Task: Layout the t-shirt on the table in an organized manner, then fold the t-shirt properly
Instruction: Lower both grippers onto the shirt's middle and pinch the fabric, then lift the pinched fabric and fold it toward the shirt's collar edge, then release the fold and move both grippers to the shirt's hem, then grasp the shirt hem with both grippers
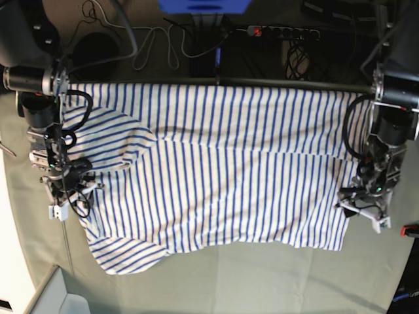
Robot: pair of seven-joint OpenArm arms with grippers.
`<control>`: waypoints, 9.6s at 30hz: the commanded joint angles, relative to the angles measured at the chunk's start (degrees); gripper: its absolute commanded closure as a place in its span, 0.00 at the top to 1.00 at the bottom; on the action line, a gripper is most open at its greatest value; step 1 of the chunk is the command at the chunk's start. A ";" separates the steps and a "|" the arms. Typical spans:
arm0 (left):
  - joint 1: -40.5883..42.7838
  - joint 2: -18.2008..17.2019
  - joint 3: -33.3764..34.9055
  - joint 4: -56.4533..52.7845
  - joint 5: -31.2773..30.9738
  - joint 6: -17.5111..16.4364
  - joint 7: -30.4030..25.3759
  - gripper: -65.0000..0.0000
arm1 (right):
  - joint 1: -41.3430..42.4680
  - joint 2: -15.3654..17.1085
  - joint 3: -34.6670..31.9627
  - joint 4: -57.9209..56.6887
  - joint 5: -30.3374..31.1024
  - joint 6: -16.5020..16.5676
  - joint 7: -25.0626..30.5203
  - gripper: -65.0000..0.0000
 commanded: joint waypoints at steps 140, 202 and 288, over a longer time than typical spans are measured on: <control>37.67 2.64 -36.11 62.92 1.22 -5.75 22.88 0.72 | -36.03 -6.80 24.40 55.11 0.78 6.26 2.09 0.45; 8.13 5.28 -21.96 12.54 17.05 -6.02 -1.12 0.72 | -15.46 -7.94 24.14 39.29 -17.15 6.26 -3.27 0.45; 7.43 3.34 -21.96 8.06 16.96 -5.93 -0.77 0.00 | 1.16 -0.38 13.24 6.24 -17.33 6.26 -6.96 0.00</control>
